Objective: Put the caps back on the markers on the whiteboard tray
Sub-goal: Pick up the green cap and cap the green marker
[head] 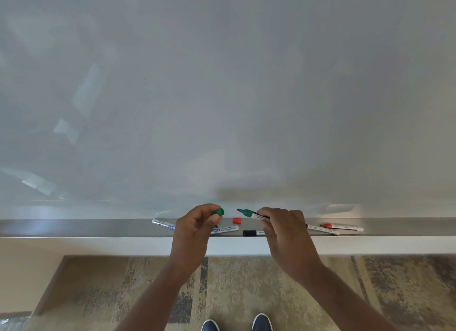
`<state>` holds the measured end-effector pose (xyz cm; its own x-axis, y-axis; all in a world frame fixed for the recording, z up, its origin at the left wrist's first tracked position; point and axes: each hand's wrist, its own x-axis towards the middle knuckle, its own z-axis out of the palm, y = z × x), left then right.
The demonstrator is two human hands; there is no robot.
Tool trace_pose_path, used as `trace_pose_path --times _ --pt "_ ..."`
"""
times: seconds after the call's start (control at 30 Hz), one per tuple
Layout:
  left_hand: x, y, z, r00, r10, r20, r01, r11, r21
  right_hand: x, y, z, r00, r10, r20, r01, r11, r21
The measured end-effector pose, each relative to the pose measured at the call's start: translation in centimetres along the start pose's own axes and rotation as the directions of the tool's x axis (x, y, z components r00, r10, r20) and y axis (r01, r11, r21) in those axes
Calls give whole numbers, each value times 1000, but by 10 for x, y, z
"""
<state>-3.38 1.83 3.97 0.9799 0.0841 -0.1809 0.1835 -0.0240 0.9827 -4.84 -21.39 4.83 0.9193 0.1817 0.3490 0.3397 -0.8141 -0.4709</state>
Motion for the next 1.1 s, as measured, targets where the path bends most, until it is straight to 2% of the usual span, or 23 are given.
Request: trace_pose_path --times 0.2,0.43,0.67,0.8,0.97,1.1 --pt "-18 21 10 996 19 83 -15 998 -53 0 -17 -14 998 -53 37 55 997 -60" --pt "-21 31 9 995 -3 95 15 992 -126 0 -24 -29 986 -137 96 151 976 -155" --pt "-22 32 8 997 -9 74 22 984 -176 -1 -31 -37 987 -128 94 133 990 -49" --pt "-20 30 12 996 29 81 -13 980 -198 0 -37 -36 995 -64 71 62 998 19" --pt "-6 27 5 986 17 168 4 992 -125 5 -26 -33 991 -33 127 21 995 98" --pt "2 11 14 986 -5 165 12 999 -43 15 -3 -18 989 -39 143 36 999 23"
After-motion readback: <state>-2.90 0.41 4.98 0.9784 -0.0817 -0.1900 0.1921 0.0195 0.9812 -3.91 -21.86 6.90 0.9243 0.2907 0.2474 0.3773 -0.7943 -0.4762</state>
